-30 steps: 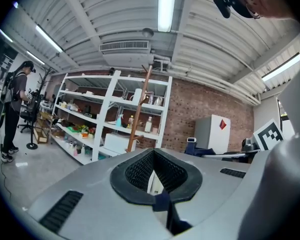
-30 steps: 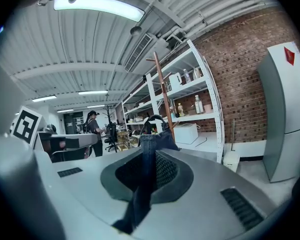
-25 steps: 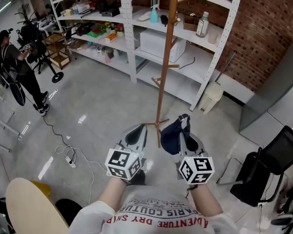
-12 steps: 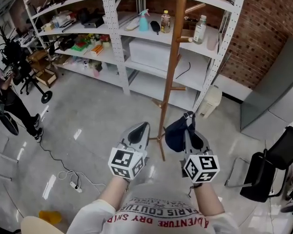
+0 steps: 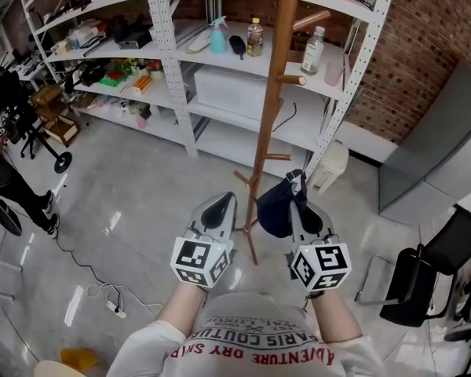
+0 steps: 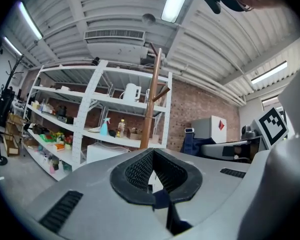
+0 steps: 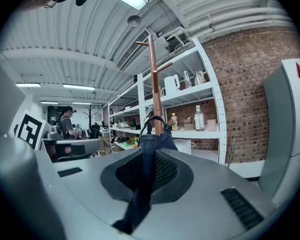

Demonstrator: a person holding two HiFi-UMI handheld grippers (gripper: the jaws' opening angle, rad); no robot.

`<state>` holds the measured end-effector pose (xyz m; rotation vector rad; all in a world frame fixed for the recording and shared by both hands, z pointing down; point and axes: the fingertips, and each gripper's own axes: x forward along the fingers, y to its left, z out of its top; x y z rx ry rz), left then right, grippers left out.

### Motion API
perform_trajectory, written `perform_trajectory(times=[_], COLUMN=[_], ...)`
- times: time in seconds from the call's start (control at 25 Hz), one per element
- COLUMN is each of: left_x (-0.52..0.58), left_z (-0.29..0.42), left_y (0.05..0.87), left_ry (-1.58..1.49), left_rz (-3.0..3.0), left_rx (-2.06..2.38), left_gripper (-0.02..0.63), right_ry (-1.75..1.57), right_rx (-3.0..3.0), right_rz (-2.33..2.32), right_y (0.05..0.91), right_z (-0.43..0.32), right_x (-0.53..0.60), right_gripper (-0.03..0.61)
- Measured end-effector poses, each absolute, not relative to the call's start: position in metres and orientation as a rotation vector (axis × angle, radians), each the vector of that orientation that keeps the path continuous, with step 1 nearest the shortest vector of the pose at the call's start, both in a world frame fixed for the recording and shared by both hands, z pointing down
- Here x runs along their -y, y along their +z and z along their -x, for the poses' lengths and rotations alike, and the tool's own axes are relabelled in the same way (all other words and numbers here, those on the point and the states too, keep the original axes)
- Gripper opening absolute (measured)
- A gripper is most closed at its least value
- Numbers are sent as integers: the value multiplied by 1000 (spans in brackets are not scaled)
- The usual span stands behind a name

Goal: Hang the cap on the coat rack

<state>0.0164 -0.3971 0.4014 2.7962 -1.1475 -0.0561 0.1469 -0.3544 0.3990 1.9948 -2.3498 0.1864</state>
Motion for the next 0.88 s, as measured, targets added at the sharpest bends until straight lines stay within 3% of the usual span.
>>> perform_trajectory(times=[0.88], left_x=[414], left_z=[-49], left_y=[396], left_ry=[0], left_rz=[-2810], left_rx=[1254], left_gripper=[5], right_ry=[-325], right_rx=[2555], right_rz=[-1835], right_y=[241], right_z=[-169], right_x=[420], right_gripper=[17])
